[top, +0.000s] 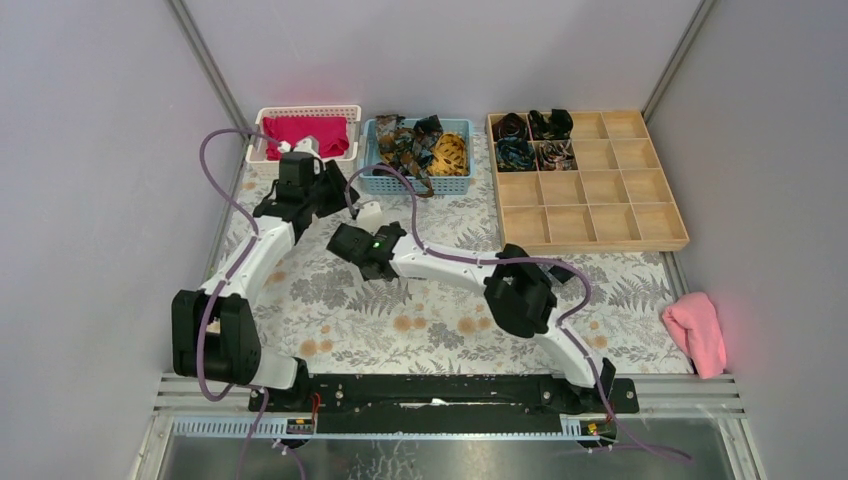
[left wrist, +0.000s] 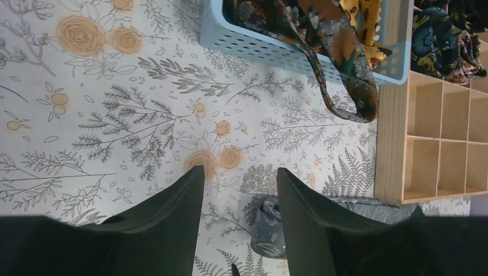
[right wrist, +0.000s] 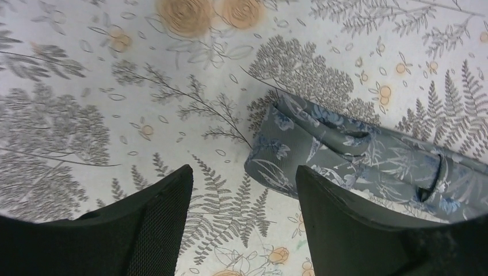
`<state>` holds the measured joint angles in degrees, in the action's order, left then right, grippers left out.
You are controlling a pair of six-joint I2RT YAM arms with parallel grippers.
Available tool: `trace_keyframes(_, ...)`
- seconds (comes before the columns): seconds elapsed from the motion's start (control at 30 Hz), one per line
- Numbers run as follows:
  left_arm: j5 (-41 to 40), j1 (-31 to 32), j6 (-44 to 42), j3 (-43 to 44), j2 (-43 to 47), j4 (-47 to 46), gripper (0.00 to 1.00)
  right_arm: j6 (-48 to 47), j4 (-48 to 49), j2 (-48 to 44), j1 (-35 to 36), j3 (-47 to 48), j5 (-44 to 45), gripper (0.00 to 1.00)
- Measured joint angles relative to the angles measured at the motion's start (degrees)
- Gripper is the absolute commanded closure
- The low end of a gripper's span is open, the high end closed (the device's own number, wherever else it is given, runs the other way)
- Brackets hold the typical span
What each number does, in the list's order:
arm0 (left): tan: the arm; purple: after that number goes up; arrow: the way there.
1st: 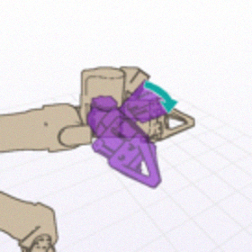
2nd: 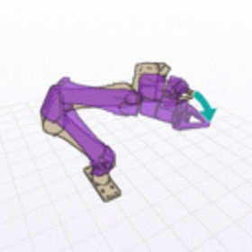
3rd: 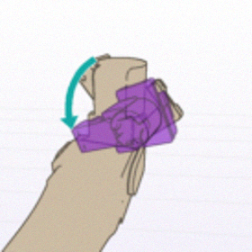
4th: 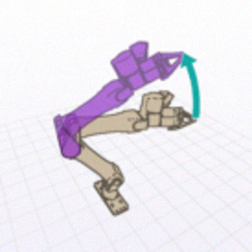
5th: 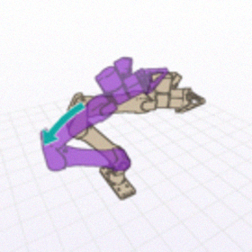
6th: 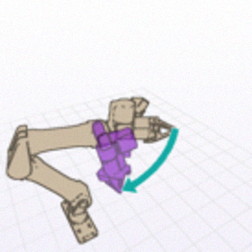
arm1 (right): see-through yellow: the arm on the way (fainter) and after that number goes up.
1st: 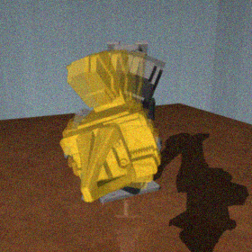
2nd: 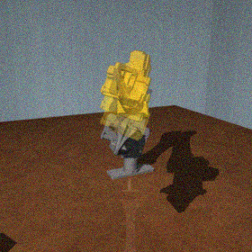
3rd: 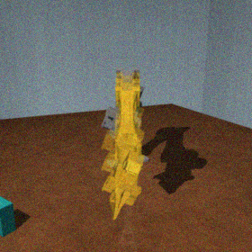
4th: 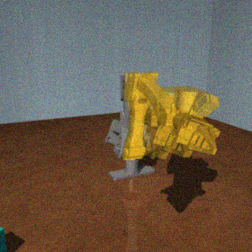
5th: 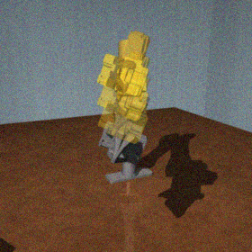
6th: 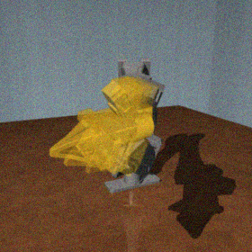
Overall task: Roll the ties
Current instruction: Roll the tie at the center of the board.
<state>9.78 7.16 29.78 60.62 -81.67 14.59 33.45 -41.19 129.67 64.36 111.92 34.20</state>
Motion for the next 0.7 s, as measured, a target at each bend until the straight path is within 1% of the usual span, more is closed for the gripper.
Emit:
trace_keyframes(0.13,-1.0,-1.3,0.8,-1.9,0.7,-1.4,0.51,3.0,-7.2,3.9,0.1,5.0,2.7,0.28)
trace_keyframes(0.3,-0.7,-2.0,1.6,-4.6,0.5,-4.0,0.53,6.0,-15.5,8.9,0.2,12.6,6.4,0.27)
trace_keyframes(0.5,-0.2,-3.1,1.6,-5.4,-1.4,-5.2,0.57,7.6,-19.6,12.2,0.1,13.3,8.1,0.27)
trace_keyframes(0.7,-0.2,-4.1,1.6,-5.5,-2.2,-5.7,0.6,8.2,-20.6,13.6,-0.2,13.2,9.3,0.27)
